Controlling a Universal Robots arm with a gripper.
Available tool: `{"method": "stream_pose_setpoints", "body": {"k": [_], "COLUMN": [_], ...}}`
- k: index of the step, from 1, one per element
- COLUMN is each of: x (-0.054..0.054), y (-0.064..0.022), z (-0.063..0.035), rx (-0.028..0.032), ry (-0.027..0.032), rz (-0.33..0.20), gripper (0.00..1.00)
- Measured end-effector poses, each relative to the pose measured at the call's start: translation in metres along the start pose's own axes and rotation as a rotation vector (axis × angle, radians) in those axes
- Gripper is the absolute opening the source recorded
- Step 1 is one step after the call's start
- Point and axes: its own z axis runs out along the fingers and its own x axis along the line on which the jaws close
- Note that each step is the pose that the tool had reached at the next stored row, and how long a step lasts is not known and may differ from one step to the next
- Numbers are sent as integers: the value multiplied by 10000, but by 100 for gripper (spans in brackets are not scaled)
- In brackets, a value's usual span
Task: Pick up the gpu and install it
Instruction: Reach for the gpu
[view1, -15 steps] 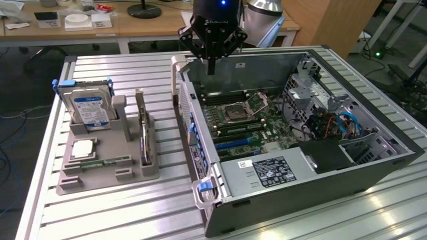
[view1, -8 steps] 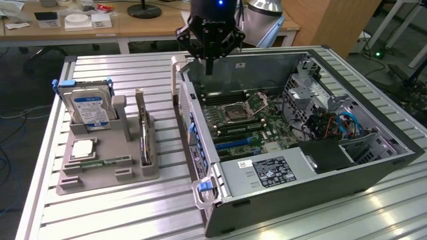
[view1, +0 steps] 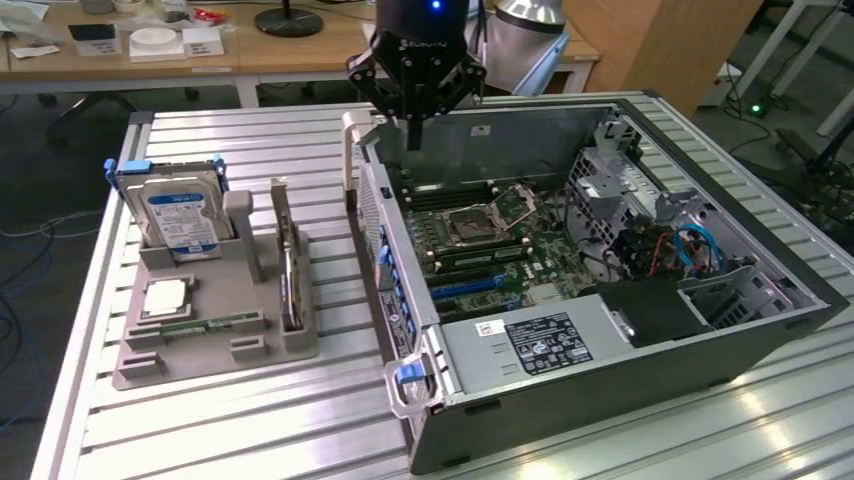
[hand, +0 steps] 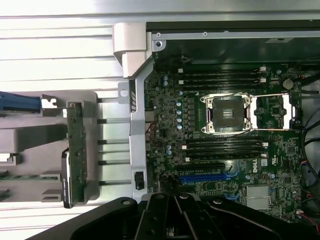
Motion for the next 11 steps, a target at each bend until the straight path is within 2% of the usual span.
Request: {"method": "stream_pose_setpoints", "body": {"k": [11], "x": [64], "y": [-4], "z": [-2], "rx": [0], "ry": [1], "rz": [-7], "gripper": [11]}}
